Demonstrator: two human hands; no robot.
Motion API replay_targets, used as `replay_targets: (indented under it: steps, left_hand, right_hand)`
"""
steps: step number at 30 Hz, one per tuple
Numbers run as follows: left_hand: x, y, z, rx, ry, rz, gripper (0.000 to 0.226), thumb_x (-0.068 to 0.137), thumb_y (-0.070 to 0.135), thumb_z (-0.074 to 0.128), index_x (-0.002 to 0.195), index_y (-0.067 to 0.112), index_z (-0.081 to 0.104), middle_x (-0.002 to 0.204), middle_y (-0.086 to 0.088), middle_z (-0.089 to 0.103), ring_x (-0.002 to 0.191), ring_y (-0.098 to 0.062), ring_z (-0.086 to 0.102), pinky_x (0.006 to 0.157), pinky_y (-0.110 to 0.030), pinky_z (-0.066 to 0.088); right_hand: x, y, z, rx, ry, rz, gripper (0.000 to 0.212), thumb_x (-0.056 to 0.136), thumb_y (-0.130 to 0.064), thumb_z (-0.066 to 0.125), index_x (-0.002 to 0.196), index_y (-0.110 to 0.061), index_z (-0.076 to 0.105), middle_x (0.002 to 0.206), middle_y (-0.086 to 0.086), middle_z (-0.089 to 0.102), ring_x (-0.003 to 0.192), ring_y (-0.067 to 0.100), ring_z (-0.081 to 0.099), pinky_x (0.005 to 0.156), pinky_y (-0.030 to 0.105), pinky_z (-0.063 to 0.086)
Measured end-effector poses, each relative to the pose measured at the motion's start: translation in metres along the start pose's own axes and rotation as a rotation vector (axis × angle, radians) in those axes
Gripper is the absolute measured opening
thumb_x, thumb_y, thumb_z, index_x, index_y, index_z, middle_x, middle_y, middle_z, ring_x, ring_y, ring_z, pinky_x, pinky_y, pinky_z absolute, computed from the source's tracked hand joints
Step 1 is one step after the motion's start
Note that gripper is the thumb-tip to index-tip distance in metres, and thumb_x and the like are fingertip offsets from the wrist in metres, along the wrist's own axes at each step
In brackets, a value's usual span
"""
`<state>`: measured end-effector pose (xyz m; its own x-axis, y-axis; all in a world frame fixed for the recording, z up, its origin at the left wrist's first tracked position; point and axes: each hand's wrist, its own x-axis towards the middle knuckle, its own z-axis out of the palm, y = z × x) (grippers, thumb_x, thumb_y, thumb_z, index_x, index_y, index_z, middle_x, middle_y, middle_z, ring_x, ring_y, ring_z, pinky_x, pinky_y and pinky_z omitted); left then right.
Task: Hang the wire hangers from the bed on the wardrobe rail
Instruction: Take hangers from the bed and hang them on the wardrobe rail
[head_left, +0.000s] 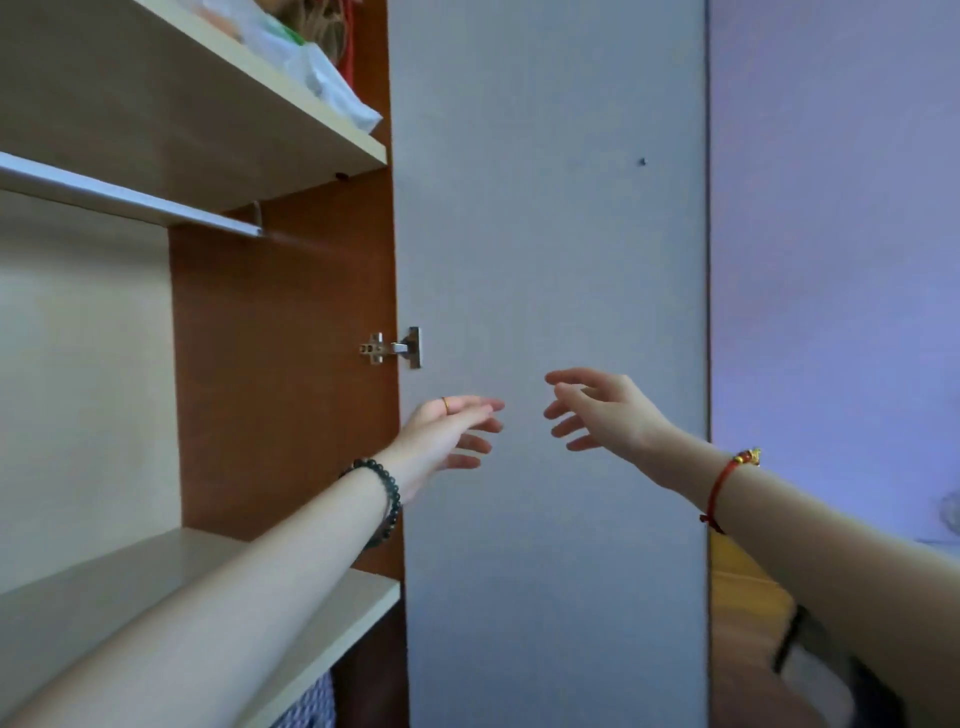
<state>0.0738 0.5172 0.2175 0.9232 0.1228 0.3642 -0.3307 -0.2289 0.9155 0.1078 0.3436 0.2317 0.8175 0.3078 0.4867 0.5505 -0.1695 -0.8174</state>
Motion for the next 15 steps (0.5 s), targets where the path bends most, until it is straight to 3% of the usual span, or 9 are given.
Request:
replay_targets:
  steps: [3, 10, 15]
  left_hand:
    - [0.003, -0.009, 0.069, 0.031, -0.153, 0.008, 0.014, 0.091, 0.021, 0.053, 0.090, 0.026, 0.066, 0.080, 0.008, 0.065, 0.065, -0.008, 0.057, 0.058, -0.018, 0.049]
    - [-0.025, -0.024, 0.226, 0.001, -0.463, 0.019, 0.012, 0.091, 0.022, 0.054, 0.095, 0.025, 0.066, 0.086, 0.008, 0.066, 0.070, -0.007, 0.058, 0.062, -0.020, 0.049]
    - [-0.055, -0.035, 0.328, -0.009, -0.643, 0.033, 0.017, 0.091, 0.020, 0.054, 0.104, 0.017, 0.065, 0.087, 0.006, 0.065, 0.070, -0.006, 0.058, 0.056, -0.014, 0.048]
  right_hand:
    - [-0.032, 0.030, -0.060, -0.053, 0.127, 0.031, 0.025, 0.094, -0.019, 0.045, 0.117, -0.016, 0.055, 0.085, 0.003, 0.062, 0.077, 0.018, 0.059, 0.070, 0.028, 0.051]
    - [-0.123, 0.092, -0.185, -0.203, 0.370, 0.103, 0.025, 0.092, -0.017, 0.047, 0.116, -0.017, 0.056, 0.088, 0.006, 0.065, 0.079, 0.018, 0.060, 0.070, 0.027, 0.050]
    - [-0.203, 0.133, -0.260, -0.337, 0.492, 0.196, 0.021, 0.090, -0.013, 0.051, 0.108, -0.021, 0.058, 0.083, 0.006, 0.066, 0.078, 0.019, 0.060, 0.078, 0.037, 0.050]
